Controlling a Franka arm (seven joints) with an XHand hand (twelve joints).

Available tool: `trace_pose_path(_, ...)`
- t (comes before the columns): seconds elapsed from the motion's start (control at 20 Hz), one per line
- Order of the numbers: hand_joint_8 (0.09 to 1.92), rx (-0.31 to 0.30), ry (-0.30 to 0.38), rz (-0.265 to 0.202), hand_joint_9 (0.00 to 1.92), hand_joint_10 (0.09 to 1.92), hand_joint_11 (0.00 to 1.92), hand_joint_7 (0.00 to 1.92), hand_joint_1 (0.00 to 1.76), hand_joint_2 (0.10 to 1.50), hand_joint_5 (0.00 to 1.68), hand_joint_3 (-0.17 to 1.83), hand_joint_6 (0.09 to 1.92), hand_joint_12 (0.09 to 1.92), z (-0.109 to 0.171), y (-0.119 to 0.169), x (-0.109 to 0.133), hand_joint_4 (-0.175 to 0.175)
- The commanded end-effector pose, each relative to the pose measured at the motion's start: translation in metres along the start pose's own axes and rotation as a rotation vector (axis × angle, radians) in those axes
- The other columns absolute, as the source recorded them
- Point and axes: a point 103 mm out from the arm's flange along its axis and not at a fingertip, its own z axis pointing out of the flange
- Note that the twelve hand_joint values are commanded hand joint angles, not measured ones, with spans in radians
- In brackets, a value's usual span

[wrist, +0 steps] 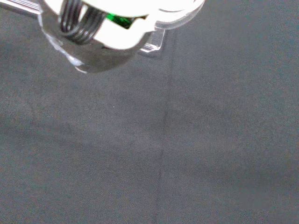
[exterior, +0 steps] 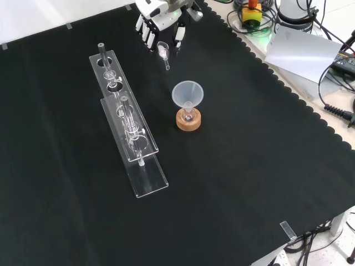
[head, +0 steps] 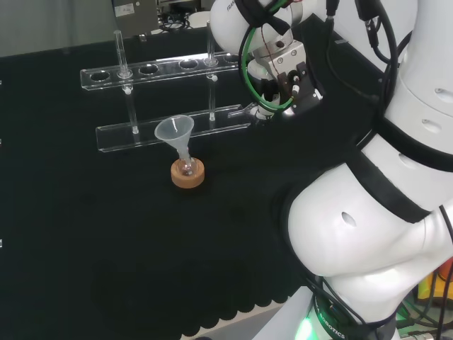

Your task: Pour all the NaCl from the weighing funnel into the round-bottom flask.

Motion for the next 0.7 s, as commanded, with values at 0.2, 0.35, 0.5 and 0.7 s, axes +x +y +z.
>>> trace_pose_path(0.2,0.66,0.004,-0.005,-0.030,1.18,0.42,0.84,0.99,1.09,0.71,1.14,0.67,0.91,1.05,-0.019,-0.009,0.000,0.168)
trace_pose_path(0.35,0.66,0.014,-0.012,-0.044,1.19,0.42,0.85,0.99,1.09,0.71,1.14,0.67,0.91,1.05,-0.030,-0.010,0.004,0.168)
trace_pose_path(0.5,0.66,0.021,-0.032,-0.060,1.19,0.42,0.85,0.99,1.09,0.71,1.14,0.67,0.91,1.04,-0.041,-0.010,0.011,0.167)
trace_pose_path(0.7,0.66,0.024,-0.026,-0.077,1.19,0.42,0.84,0.99,1.09,0.71,1.14,0.68,0.91,1.04,-0.055,-0.008,0.014,0.169)
